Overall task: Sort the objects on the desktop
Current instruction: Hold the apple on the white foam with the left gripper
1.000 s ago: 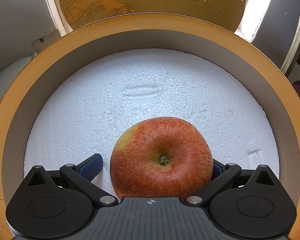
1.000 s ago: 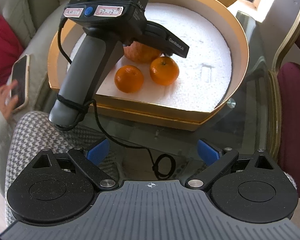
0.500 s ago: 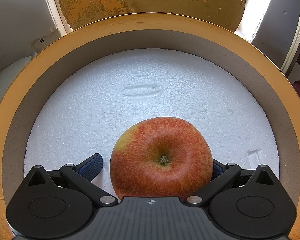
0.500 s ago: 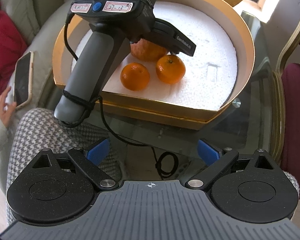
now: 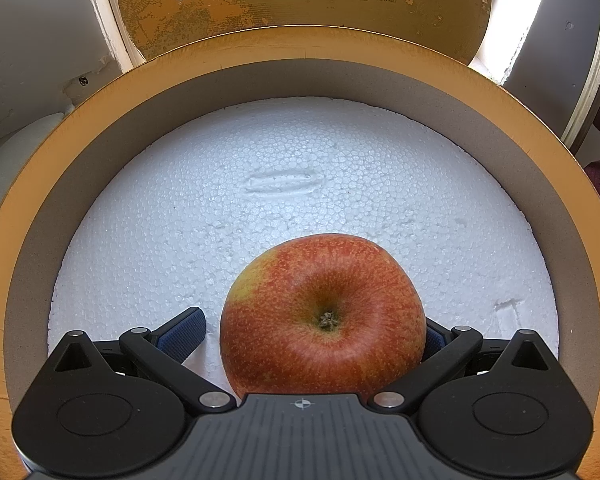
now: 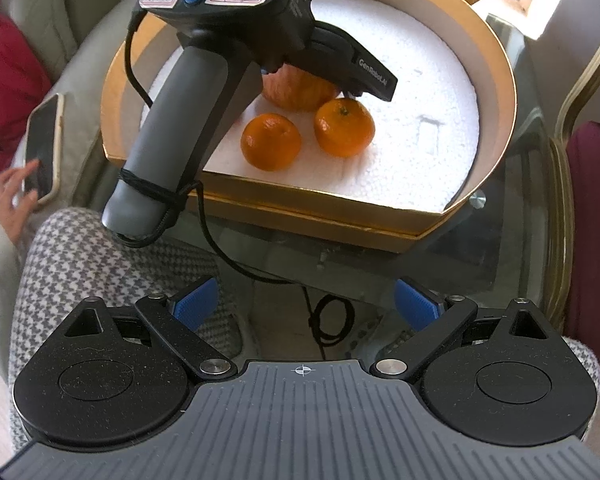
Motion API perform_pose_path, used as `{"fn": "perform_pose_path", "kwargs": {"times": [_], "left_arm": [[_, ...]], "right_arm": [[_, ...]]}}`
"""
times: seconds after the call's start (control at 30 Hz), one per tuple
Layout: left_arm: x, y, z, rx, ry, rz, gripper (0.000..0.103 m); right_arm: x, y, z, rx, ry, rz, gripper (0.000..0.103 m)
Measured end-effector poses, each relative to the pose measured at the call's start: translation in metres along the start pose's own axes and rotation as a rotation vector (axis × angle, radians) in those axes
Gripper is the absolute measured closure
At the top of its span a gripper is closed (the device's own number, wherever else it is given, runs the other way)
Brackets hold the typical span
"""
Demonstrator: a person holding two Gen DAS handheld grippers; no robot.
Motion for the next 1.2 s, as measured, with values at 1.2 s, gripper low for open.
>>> {"fn": "perform_pose_path", "kwargs": {"times": [1.2], "left_arm": [[0.001, -0.009, 0.002, -0.006, -0.001, -0.005, 0.000]], "right_arm": [[-0.001, 0.004, -0.007, 0.014, 0.015, 0.002, 0.005]]}}
Point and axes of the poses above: each gripper's, at about its wrist camera, not at the fingertips, and z roughly against the way its jaws point, y to its left, x to its top, the point moved 3 cm from there along -z, roughly the way its jaws point, and after that the axes turned 13 degrees about x, right-handed, at the moved point
